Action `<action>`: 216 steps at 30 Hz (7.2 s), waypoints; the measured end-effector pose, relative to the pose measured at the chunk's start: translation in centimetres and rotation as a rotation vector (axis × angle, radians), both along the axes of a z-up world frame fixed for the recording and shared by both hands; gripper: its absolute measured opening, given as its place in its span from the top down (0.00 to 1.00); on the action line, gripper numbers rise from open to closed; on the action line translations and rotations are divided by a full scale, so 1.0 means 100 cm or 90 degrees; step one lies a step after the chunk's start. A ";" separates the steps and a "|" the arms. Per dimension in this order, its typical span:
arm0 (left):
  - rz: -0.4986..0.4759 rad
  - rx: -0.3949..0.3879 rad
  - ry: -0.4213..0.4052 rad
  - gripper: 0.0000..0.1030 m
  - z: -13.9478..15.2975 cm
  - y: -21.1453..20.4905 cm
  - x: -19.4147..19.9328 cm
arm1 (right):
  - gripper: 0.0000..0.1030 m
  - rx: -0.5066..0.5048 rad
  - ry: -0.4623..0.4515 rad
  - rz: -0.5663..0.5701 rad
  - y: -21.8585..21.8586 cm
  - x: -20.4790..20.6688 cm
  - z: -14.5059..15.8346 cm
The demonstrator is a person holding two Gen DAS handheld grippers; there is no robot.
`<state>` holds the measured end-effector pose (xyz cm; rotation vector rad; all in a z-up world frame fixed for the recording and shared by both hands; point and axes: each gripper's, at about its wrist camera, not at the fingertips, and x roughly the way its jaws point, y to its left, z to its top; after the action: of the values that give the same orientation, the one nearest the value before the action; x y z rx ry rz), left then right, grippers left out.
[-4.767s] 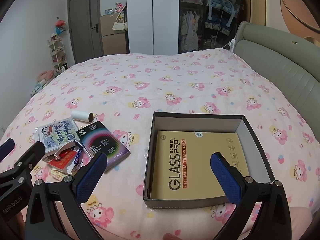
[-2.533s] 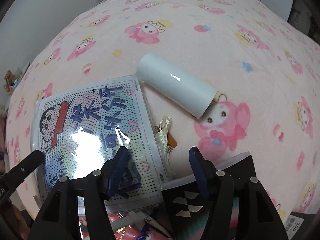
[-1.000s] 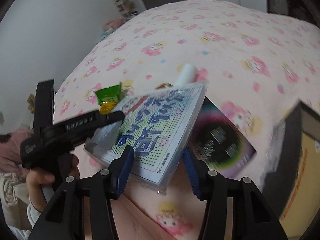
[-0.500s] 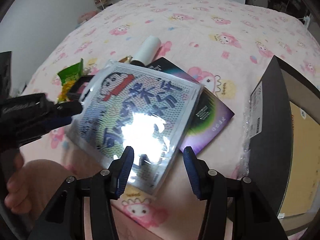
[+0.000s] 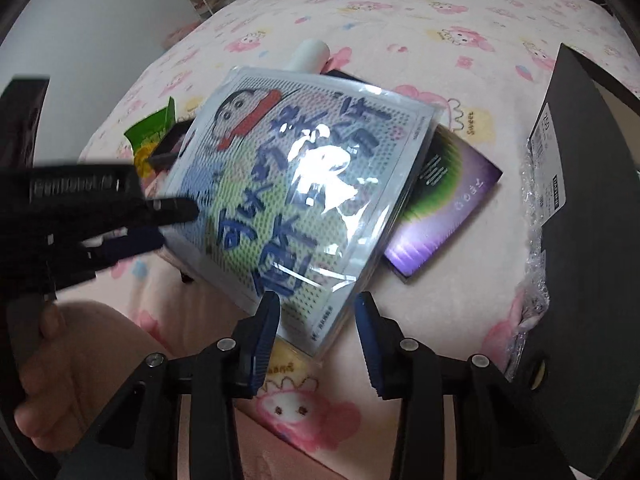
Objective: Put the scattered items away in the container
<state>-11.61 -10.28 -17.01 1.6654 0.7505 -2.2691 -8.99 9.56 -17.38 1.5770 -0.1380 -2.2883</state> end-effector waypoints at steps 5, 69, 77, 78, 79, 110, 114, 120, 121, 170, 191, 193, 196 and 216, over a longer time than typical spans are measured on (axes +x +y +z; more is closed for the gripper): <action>-0.002 0.007 0.035 0.57 0.003 -0.007 -0.009 | 0.66 0.004 0.004 -0.021 0.006 0.001 -0.003; 0.038 0.080 0.090 0.68 -0.009 -0.026 -0.022 | 0.50 0.003 0.030 -0.099 0.021 -0.124 0.007; 0.061 0.102 0.109 0.69 -0.013 -0.040 -0.025 | 0.54 -0.020 -0.014 -0.054 0.014 -0.109 -0.004; 0.070 0.105 0.110 0.69 -0.013 -0.043 -0.024 | 0.55 -0.024 -0.022 -0.051 0.013 -0.103 -0.004; 0.079 0.107 0.111 0.69 -0.013 -0.045 -0.023 | 0.55 -0.028 -0.029 -0.047 0.012 -0.098 -0.004; -0.020 0.056 0.046 0.53 -0.008 -0.014 -0.011 | 0.52 0.002 -0.029 -0.018 0.014 -0.021 -0.006; -0.047 0.008 0.011 0.53 -0.009 0.000 0.001 | 0.52 0.007 -0.017 -0.020 0.012 -0.019 -0.007; -0.064 0.025 -0.004 0.47 -0.018 0.004 -0.005 | 0.50 -0.002 -0.012 -0.021 0.008 -0.023 -0.013; -0.067 0.025 -0.003 0.45 -0.018 0.005 -0.007 | 0.50 -0.003 -0.012 -0.021 0.007 -0.023 -0.014; -0.264 0.041 0.244 0.47 0.101 0.090 0.001 | 0.45 -0.035 0.151 -0.065 0.090 -0.012 0.134; -0.460 0.024 0.183 0.48 0.067 0.261 -0.023 | 0.45 0.003 0.060 -0.226 0.242 -0.014 0.086; -0.470 0.025 0.165 0.48 0.060 0.269 -0.021 | 0.45 0.001 0.036 -0.236 0.250 -0.018 0.076; -0.483 0.022 0.159 0.48 0.057 0.276 -0.020 | 0.45 -0.001 0.001 -0.250 0.262 -0.024 0.061; -0.507 -0.102 0.089 0.57 0.038 0.316 -0.026 | 0.45 0.066 -0.085 -0.261 0.263 -0.035 0.017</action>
<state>-14.17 21.28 -13.20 1.9681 -0.1336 -2.8657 -12.45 35.88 -15.64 1.9014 -0.4187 -2.5220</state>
